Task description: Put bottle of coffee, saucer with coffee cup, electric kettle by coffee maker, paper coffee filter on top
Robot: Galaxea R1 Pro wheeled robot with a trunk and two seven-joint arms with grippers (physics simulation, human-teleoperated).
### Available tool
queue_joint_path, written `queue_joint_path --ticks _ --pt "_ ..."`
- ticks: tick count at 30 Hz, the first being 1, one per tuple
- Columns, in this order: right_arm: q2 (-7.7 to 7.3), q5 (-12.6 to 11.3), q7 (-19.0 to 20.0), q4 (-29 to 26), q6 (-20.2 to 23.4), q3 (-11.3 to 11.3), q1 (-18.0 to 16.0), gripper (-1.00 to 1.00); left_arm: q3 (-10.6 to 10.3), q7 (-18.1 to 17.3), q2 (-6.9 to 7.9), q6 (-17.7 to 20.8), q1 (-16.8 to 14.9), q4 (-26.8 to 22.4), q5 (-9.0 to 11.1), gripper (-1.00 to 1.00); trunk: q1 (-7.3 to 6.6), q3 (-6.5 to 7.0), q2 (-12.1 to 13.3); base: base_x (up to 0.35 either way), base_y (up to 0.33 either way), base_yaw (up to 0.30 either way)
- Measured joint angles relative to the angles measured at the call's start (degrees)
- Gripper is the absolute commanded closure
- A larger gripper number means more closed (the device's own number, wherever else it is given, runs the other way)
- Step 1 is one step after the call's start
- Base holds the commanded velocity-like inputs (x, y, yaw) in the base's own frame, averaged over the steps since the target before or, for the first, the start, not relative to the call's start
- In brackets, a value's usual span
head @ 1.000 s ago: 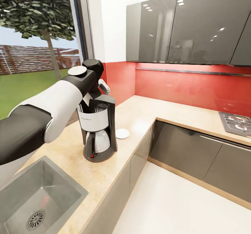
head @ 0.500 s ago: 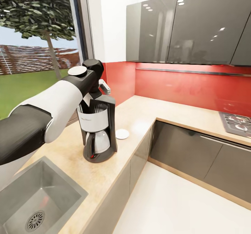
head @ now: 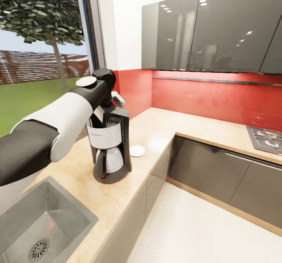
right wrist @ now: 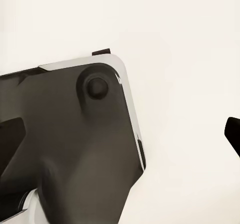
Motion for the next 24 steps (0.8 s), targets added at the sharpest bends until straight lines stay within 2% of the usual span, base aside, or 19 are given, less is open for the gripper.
queue_joint_path --ticks 24 --pt "0.0 0.0 0.01 -0.09 0.0 0.15 0.0 -1.0 0.06 0.2 0.0 -0.05 0.43 -0.15 0.07 1.0 0.0 0.0 0.0 0.0 0.0 0.0"
